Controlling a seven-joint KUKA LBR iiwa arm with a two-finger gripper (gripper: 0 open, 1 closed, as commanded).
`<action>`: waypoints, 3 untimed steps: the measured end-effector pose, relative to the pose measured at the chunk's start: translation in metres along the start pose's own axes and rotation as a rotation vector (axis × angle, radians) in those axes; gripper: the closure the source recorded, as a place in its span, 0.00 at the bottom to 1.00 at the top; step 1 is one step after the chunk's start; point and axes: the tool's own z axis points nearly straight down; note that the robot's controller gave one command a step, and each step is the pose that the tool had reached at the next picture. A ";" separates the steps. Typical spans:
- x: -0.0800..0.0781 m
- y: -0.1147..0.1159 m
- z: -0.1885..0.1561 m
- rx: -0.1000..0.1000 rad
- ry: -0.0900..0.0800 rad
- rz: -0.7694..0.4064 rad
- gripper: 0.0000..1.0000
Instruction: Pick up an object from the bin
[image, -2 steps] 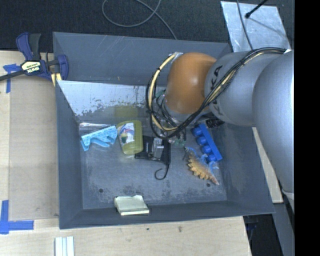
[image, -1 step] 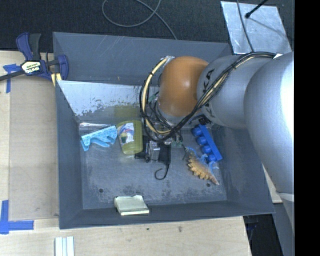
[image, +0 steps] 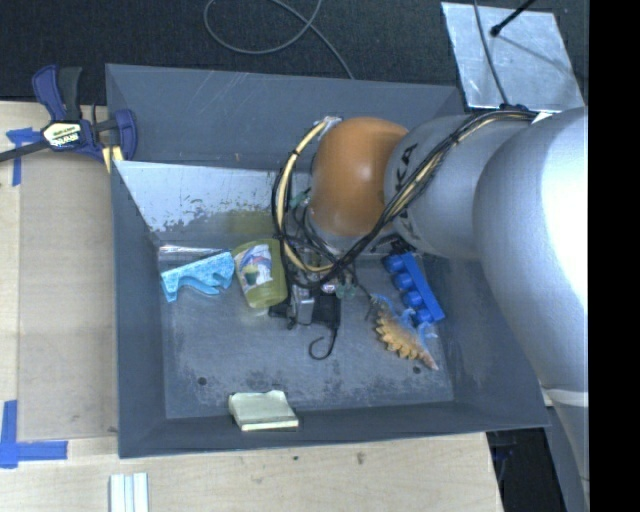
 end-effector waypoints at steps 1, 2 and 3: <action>0.002 -0.015 -0.011 -0.003 -0.005 -0.109 1.00; 0.002 -0.015 -0.011 -0.003 -0.005 -0.109 1.00; 0.008 -0.020 -0.044 -0.003 -0.003 -0.127 1.00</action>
Offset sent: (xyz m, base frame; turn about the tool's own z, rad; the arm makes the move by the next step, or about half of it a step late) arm 0.0000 0.0000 0.0000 0.0000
